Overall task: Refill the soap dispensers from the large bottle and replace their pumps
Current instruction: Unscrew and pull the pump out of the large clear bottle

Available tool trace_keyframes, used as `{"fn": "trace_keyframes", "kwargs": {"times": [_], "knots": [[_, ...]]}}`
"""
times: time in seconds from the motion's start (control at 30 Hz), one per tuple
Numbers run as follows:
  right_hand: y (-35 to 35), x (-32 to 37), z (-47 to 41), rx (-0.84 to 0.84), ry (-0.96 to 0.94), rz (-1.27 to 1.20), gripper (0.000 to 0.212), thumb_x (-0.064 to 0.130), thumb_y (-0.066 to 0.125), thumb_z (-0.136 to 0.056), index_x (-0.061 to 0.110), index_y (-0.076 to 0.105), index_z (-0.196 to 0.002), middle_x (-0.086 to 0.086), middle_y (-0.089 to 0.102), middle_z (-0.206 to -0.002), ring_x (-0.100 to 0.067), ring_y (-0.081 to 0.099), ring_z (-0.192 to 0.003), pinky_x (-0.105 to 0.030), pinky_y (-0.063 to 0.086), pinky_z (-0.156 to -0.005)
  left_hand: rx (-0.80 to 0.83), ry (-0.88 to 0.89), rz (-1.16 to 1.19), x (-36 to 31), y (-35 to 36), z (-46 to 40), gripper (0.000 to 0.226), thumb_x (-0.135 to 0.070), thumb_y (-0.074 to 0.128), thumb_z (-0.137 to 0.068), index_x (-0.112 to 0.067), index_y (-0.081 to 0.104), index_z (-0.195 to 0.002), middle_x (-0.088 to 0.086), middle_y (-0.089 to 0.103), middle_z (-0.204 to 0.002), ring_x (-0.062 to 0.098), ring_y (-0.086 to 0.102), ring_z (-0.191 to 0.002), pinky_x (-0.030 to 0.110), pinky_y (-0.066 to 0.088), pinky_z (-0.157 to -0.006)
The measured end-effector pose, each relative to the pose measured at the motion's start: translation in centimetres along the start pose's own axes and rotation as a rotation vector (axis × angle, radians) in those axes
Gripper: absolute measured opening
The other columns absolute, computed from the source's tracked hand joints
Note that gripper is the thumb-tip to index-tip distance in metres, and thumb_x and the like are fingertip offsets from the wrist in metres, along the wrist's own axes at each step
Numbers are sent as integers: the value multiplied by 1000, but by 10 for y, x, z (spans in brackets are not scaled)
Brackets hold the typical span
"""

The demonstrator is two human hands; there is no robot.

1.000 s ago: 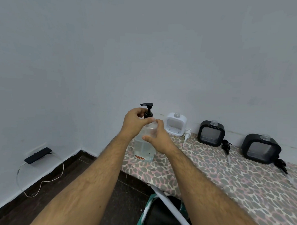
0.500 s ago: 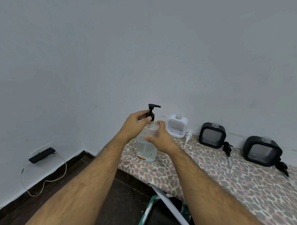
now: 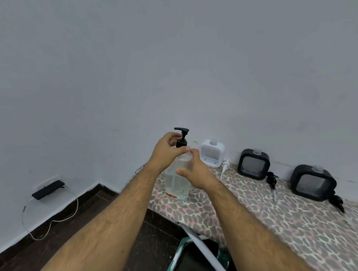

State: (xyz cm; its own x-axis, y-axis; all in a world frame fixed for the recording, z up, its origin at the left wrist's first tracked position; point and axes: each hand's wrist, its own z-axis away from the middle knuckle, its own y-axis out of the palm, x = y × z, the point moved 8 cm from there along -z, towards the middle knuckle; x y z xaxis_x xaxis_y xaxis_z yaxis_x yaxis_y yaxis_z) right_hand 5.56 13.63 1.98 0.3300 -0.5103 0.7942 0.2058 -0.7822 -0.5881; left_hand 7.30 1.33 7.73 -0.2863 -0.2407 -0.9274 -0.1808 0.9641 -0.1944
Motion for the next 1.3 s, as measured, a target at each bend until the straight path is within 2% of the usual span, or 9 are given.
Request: {"fn": "trace_keyframes", "kwargs": {"times": [0.1, 0.27, 0.4, 0.53, 0.63, 0.83, 1.0, 1.13, 1.3], "knots": [[0, -1, -1, 0, 3, -9, 76, 27, 72, -89, 21, 21, -145, 6, 50, -112, -11, 55, -95, -19, 42, -65, 75, 9, 30, 0, 7, 2, 36, -15, 77, -84, -26, 61, -114, -4, 71, -114, 7, 65, -111, 33, 49, -103], [-1, -2, -1, -10, 0, 4, 75, 27, 73, -88, 20, 22, -143, 13, 48, -104, 3, 52, -83, -14, 38, -59, 80, 26, 63, 1, -2, 5, 28, -12, 71, -89, -32, 66, -108, -10, 74, -108, 2, 66, -108, 21, 50, -96], [-1, 0, 2, -23, -16, 1, 74, 27, 73, -87, 19, 23, -142, 10, 50, -109, -2, 54, -87, -16, 40, -62, -23, 49, 29, -6, -10, 2, 30, -12, 79, -80, -29, 70, -102, -4, 76, -103, 8, 69, -104, 31, 51, -97], [-2, 3, 4, -26, -31, -5, 73, 25, 73, -87, 18, 24, -140, 3, 54, -121, -18, 60, -106, -31, 50, -82, -51, 75, 90, -26, -11, -4, 31, -9, 79, -79, -29, 69, -100, -3, 76, -100, 10, 71, -98, 26, 52, -90], [-2, 3, 5, -34, -27, -8, 73, 24, 74, -87, 18, 25, -140, -2, 55, -131, -21, 59, -111, -37, 50, -92, -39, 92, 97, -40, -12, -7, 30, -8, 78, -81, -29, 67, -100, -5, 77, -97, 9, 72, -97, 25, 51, -90], [-1, 2, 4, -43, -40, -16, 76, 24, 75, -85, 18, 25, -141, -2, 53, -135, -16, 55, -108, -31, 46, -90, -54, 111, 124, -63, -22, -12, 29, -9, 76, -83, -19, 64, -108, -5, 77, -95, 7, 71, -95, 13, 48, -80], [0, -1, 2, -45, -34, -24, 75, 26, 76, -84, 20, 26, -140, 1, 53, -131, -14, 54, -105, -29, 45, -86, -168, 208, -5, -82, -31, -9, 30, -18, 80, -79, -30, 64, -101, -9, 76, -94, 4, 70, -94, 19, 49, -86], [2, -3, 1, -32, -26, -37, 75, 25, 76, -84, 21, 26, -140, 5, 53, -127, -12, 54, -105, -28, 44, -86, -154, 236, 70, -92, -29, -8, 31, -14, 80, -79, -28, 64, -101, -8, 77, -92, 7, 72, -93, 20, 49, -85], [1, -4, 1, -29, -23, -39, 76, 25, 76, -84, 21, 26, -141, 11, 49, -119, -11, 53, -104, -26, 42, -85, -258, 341, 75, -113, -46, -5, 30, -15, 80, -79, -28, 64, -101, -14, 76, -90, 5, 71, -94, 16, 52, -81]]}}
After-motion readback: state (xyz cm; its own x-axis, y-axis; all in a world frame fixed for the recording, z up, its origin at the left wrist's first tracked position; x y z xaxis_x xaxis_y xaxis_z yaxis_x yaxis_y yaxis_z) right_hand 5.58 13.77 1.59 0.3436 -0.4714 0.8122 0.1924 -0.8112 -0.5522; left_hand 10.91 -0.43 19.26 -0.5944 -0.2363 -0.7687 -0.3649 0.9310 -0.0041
